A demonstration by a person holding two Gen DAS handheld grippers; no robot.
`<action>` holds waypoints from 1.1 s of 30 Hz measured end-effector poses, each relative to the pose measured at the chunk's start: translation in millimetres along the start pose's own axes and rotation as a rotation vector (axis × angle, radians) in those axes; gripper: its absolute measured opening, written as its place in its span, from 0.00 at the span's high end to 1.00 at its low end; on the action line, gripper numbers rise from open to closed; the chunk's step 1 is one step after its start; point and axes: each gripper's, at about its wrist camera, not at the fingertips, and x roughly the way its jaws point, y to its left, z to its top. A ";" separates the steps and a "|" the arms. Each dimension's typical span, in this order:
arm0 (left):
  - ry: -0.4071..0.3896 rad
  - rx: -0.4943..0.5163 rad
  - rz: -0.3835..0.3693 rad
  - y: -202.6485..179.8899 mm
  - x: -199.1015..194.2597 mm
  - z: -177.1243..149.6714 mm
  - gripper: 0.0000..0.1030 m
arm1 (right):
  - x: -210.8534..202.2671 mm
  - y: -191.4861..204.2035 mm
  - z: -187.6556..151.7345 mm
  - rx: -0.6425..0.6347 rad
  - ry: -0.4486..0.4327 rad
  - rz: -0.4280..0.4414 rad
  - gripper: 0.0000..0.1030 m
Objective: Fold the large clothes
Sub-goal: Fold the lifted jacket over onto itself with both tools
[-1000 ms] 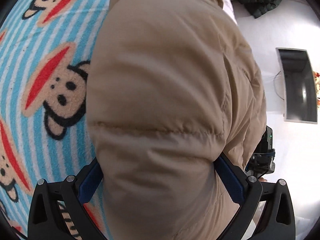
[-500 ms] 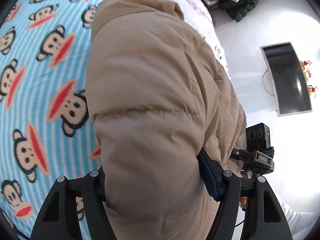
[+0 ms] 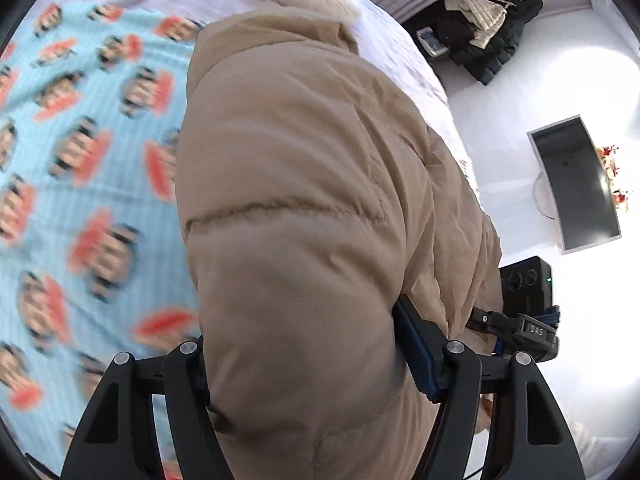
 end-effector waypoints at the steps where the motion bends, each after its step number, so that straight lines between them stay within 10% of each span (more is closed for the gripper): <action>1: -0.005 -0.006 0.016 16.7 -7.0 6.2 0.31 | 15.8 5.9 0.5 -0.002 0.002 0.001 0.55; 11: 0.014 -0.109 0.156 132.3 23.6 24.2 0.16 | 144.1 15.0 26.3 0.021 0.066 -0.162 0.50; 18: -0.167 -0.058 0.311 109.3 -39.1 18.1 0.22 | 107.2 37.1 29.0 -0.001 0.062 -0.390 0.41; 20: -0.204 -0.033 0.318 101.2 -55.4 29.7 0.24 | 83.0 56.1 20.2 -0.069 0.001 -0.465 0.49; 22: -0.228 -0.003 0.321 95.6 -57.8 49.8 0.24 | 61.2 73.4 15.8 -0.129 -0.036 -0.454 0.82; 27: -0.157 0.068 0.344 70.3 0.1 81.8 0.24 | 89.2 127.9 -10.4 -0.278 0.025 -0.337 0.82; 33: -0.105 0.206 0.484 27.7 51.1 64.7 0.24 | 145.5 85.9 -53.0 -0.311 0.183 -0.568 0.88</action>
